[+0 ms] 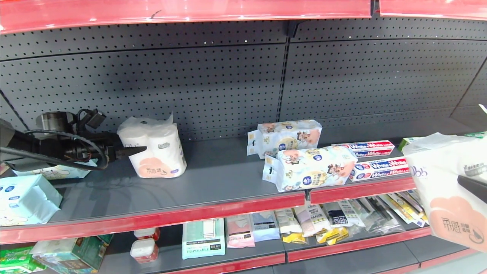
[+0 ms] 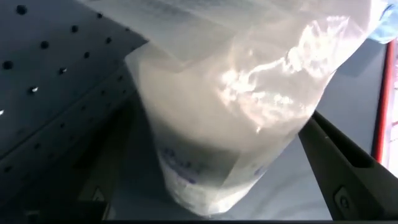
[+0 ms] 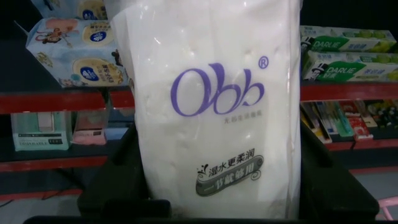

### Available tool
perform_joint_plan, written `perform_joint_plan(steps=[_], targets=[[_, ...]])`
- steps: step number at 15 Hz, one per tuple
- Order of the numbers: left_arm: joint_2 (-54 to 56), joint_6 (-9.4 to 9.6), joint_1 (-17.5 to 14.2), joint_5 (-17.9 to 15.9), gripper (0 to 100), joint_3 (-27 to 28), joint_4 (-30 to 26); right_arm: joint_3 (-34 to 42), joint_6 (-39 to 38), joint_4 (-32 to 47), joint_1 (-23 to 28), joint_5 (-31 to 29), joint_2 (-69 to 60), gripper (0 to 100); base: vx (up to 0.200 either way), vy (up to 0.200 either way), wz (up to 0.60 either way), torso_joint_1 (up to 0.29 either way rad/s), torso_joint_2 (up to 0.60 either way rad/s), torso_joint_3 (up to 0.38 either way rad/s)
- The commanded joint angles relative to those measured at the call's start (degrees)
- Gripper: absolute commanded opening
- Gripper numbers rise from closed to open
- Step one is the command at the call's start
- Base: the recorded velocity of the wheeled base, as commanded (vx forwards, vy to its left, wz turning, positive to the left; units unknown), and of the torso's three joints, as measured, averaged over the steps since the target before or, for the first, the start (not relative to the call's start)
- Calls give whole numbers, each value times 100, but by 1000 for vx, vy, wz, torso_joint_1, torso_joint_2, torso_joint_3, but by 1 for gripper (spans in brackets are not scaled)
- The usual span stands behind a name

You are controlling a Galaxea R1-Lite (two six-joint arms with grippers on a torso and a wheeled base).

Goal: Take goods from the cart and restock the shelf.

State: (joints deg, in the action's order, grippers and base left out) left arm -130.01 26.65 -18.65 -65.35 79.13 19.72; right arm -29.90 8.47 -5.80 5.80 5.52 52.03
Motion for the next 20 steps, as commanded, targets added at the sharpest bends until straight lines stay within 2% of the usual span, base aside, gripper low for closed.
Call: perform_joint_plan(steps=[1, 4, 9, 17, 18, 20], targets=[[-24, -37, 63, -39, 100, 32, -12, 2, 14, 0, 0, 1, 18, 0, 0, 0, 0, 0, 0, 0], [2, -37, 178, -179, 100, -29, -12, 2, 23, -9, 0, 1, 18, 0, 0, 0, 0, 0, 0, 0], [-33, -55, 345, -206, 100, -47, -21, 2, 14, -9, 0, 1, 18, 0, 0, 0, 0, 0, 0, 0], [-33, -186, 371, -144, 100, 50, -127, 2, 23, -9, 0, 1, 18, 0, 0, 0, 0, 0, 0, 0], [-33, -169, 362, -179, 0, 50, -65, 2, 58, -9, 0, 1, 18, 0, 0, 0, 0, 0, 0, 0], [-33, -195, 371, -136, 0, 41, -74, 2, 67, -9, 0, 1, 9, 0, 0, 0, 0, 0, 0, 0]])
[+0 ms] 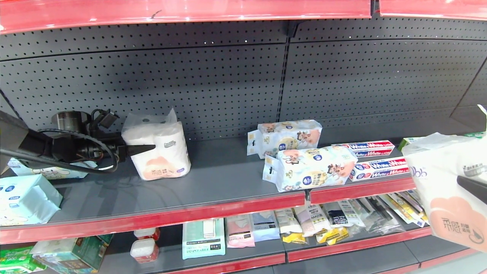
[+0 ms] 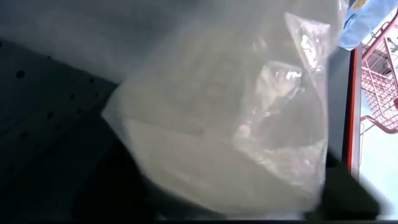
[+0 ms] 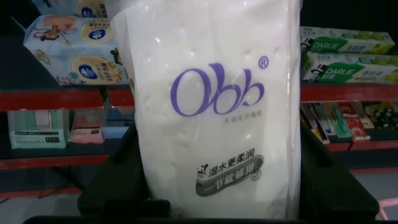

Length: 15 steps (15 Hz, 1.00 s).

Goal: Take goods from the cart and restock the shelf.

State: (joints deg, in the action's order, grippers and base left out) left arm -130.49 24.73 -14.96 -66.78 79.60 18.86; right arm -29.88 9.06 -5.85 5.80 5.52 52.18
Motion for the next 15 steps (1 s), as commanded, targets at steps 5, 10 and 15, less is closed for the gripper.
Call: perform_joint_plan(steps=[5, 10, 15], targets=[[226, 49, 10, -46, 0, -314, 30, 0, 8, -39, 0, 1, -6, 0, 0, 0, 0, 0, 0, 0], [858, 75, -34, -151, 0, -1026, 197, 0, 8, -39, 0, 1, -32, 0, 0, 0, 0, 0, 0, 0], [1254, 93, -324, -424, 0, -2089, 1041, -53, 8, -39, 0, 1, -6, 0, 0, 0, 0, 0, 0, 0]])
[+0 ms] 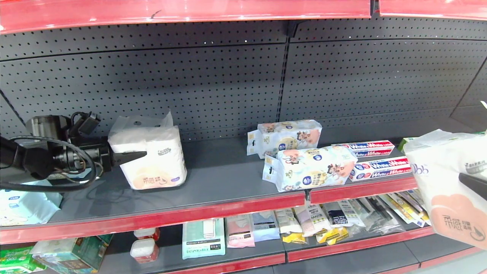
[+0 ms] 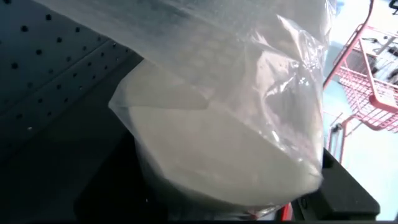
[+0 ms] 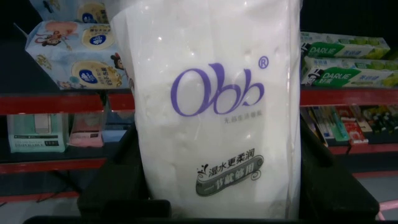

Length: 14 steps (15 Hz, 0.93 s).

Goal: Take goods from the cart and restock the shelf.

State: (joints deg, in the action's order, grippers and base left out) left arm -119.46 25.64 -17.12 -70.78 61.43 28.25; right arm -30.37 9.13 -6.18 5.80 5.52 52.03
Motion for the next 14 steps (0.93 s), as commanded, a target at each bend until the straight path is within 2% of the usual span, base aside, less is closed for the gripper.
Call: perform_joint_plan(steps=[1, 8, 14], targets=[[151, 3, -187, -32, 0, -395, 234, -4, 1, -6, 0, 1, 9, 0, 0, 0, 0, 0, 0, 0], [441, 38, -275, -147, 0, -1318, 814, -4, 1, -6, 0, 1, 18, 0, 0, 0, 0, 0, 0, 0], [406, 47, -345, -314, 0, -1625, 1025, 4, 1, -6, 0, 1, 18, 0, 0, 0, 0, 0, 0, 0]])
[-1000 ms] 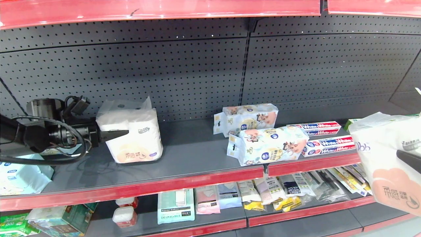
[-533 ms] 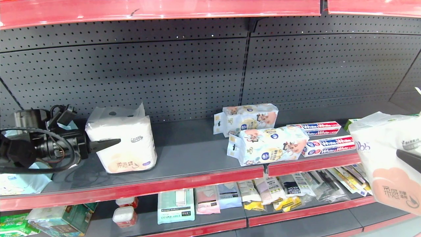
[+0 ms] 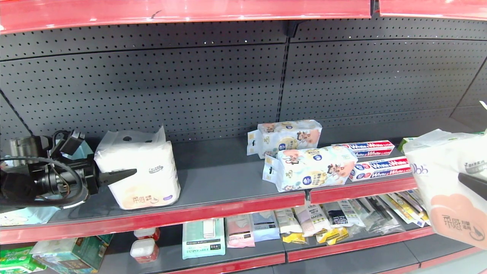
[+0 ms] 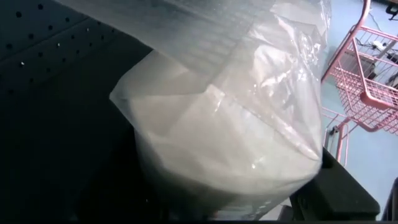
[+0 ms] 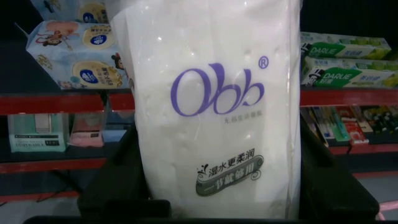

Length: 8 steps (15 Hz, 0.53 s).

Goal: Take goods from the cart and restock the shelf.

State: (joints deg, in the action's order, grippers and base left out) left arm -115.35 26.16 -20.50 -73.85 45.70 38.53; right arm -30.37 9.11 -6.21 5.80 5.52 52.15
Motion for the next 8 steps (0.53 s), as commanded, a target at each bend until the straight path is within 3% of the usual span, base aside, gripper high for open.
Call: perform_joint_plan(steps=[1, 3, 6, 8], targets=[[-5, 21, -6, -33, 0, -70, 5, 4, 3, -4, 0, 1, 6, 0, 0, 0, 0, 0, 0, 0], [-93, 232, -85, -112, 0, -132, 14, -57, 3, -4, 17, 1, -3, 0, 0, 0, 0, 0, 0, 0], [-137, 276, -112, -200, 0, -123, 14, -83, 3, 5, 88, -7, 14, 0, 0, 0, 0, 0, 0, 0], [-172, 451, -129, -200, 0, -185, 14, -75, 3, 5, 88, -7, 6, 0, 0, 0, 0, 0, 0, 0]])
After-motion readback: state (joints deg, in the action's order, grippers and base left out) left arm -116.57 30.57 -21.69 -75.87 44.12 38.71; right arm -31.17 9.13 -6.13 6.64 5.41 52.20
